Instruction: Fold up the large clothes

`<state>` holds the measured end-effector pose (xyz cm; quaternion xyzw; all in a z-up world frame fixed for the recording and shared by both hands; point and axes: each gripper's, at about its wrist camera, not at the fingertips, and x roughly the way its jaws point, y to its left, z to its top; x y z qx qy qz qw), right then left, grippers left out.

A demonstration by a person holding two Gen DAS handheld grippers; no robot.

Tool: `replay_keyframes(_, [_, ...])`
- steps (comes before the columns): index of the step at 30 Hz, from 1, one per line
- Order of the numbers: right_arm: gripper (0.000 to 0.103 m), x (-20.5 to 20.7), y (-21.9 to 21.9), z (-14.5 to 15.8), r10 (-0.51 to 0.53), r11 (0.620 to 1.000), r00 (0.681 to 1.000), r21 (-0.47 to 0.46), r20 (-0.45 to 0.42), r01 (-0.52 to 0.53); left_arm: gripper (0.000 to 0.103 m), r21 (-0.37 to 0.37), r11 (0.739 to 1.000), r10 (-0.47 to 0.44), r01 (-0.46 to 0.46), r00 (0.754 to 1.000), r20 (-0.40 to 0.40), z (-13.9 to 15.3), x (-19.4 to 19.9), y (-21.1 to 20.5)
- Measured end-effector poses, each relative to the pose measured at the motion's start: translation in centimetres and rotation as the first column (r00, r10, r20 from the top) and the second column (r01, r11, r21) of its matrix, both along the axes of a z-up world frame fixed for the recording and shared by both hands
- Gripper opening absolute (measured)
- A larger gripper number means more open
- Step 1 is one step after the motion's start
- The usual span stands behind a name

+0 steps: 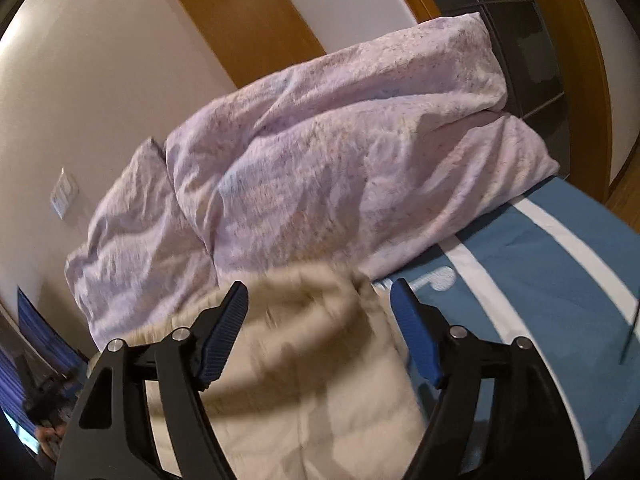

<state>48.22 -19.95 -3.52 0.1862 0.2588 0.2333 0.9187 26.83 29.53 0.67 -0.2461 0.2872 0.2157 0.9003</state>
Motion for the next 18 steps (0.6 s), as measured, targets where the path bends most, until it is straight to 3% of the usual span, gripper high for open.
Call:
replay_keyframes(10, [0.07, -1.8, 3.0, -1.5, 0.079, 0.989, 0.997, -0.127, -0.026, -0.081, 0.078, 0.013, 0.996, -0.087, 0.088, 0.993, -0.076, -2.1, -0.1, -3.9])
replay_keyframes(18, [0.065, 0.2, 7.2, -2.5, 0.106, 0.963, 0.994, -0.246, -0.026, -0.11, 0.082, 0.081, 0.99, -0.104, 0.113, 0.988, -0.115, -3.6, 3.6, -6.2])
